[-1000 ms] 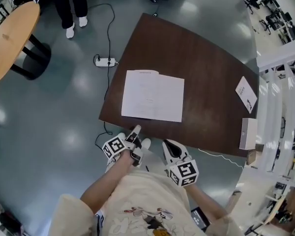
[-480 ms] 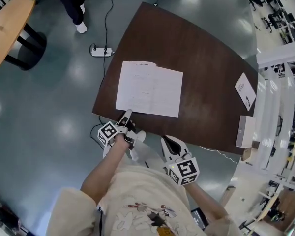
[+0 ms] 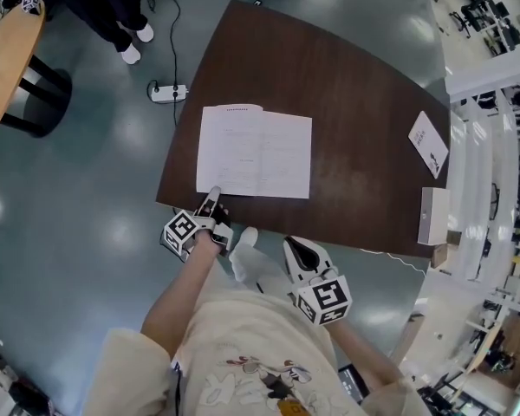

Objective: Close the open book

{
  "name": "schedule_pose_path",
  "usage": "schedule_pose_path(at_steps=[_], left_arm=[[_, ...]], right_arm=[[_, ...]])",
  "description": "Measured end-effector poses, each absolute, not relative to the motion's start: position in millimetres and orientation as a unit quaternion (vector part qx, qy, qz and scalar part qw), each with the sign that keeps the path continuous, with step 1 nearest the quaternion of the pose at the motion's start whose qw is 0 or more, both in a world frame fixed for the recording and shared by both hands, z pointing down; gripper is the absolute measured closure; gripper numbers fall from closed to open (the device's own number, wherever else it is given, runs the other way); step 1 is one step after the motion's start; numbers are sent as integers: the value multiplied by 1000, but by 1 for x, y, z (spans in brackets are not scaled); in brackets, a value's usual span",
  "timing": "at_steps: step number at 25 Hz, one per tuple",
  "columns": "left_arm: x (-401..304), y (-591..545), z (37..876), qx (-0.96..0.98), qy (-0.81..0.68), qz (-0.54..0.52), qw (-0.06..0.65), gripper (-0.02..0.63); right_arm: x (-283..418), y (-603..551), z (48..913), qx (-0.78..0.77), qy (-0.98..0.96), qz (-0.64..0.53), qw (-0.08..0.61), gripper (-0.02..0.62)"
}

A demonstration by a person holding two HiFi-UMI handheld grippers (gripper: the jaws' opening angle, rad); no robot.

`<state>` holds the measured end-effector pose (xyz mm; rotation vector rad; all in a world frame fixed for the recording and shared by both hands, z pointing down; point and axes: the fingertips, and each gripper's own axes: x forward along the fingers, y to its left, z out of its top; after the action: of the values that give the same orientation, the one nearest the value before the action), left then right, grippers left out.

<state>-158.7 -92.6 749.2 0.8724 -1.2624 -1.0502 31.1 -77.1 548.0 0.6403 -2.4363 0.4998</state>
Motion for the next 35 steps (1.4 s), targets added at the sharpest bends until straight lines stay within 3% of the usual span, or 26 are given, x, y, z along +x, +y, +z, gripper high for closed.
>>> schedule_pose_path(at_steps=[10,18,35], left_arm=[[-157,-94,730,409,-554,-415,594,584],[-147,-98,703,460,-554,-379,582,589],[-62,-153,645,669,-497,-154,530,589]], right_arm=[[23,-81,544,249,-913,193,259,592],[16,-75,536,249,-919,194,237,592],[60,-86,526,329,-899,216,190,592]])
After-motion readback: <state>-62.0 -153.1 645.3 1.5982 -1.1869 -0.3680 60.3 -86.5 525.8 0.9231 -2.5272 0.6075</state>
